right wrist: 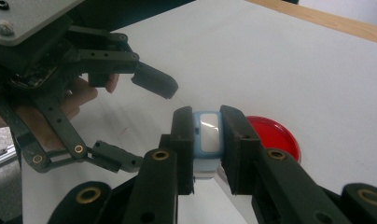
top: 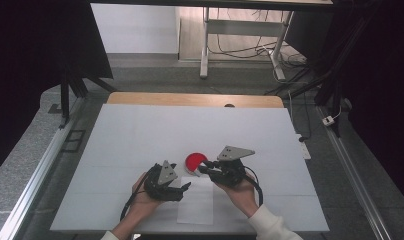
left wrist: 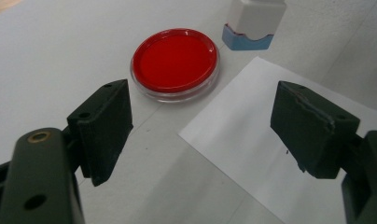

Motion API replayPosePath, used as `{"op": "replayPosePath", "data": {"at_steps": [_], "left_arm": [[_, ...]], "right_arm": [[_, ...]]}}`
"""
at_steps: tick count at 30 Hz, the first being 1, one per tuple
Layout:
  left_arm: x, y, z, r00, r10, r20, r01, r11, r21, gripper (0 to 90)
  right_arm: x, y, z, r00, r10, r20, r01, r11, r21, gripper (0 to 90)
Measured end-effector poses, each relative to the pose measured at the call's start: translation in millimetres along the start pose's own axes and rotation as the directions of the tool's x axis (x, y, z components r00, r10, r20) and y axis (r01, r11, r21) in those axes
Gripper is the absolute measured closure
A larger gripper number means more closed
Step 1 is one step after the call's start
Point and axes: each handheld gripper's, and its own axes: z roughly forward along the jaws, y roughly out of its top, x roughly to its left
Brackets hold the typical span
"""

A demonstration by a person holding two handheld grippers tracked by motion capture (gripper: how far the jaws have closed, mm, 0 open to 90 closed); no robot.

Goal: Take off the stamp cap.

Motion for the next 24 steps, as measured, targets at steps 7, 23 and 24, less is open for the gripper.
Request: {"op": "replayPosePath", "data": {"at_steps": [7, 23, 24], "left_arm": [[-5.2, 3.6, 5.4, 0.9999, 0.01, 0.01, -0.01, 1.0, 0.0, 21.1], [-12.0, 10.1, 16.1, 0.9996, 0.026, 0.015, -0.026, 0.9997, -0.002, 22.0], [-12.2, 10.5, 16.7, 0.9996, 0.023, 0.014, -0.023, 0.9997, -0.003, 22.2]], "right_arm": [[0.1, -0.2, 0.5, 1.0, 0.007, -0.003, -0.007, 1.0, 0.0, 74.8], [-1.5, -1.8, 2.2, 0.9987, 0.047, -0.019, -0.047, 0.999, -0.018, 74.7], [-1.3, -1.8, 2.5, 0.9987, 0.047, -0.019, -0.047, 0.999, -0.018, 74.8]]}}
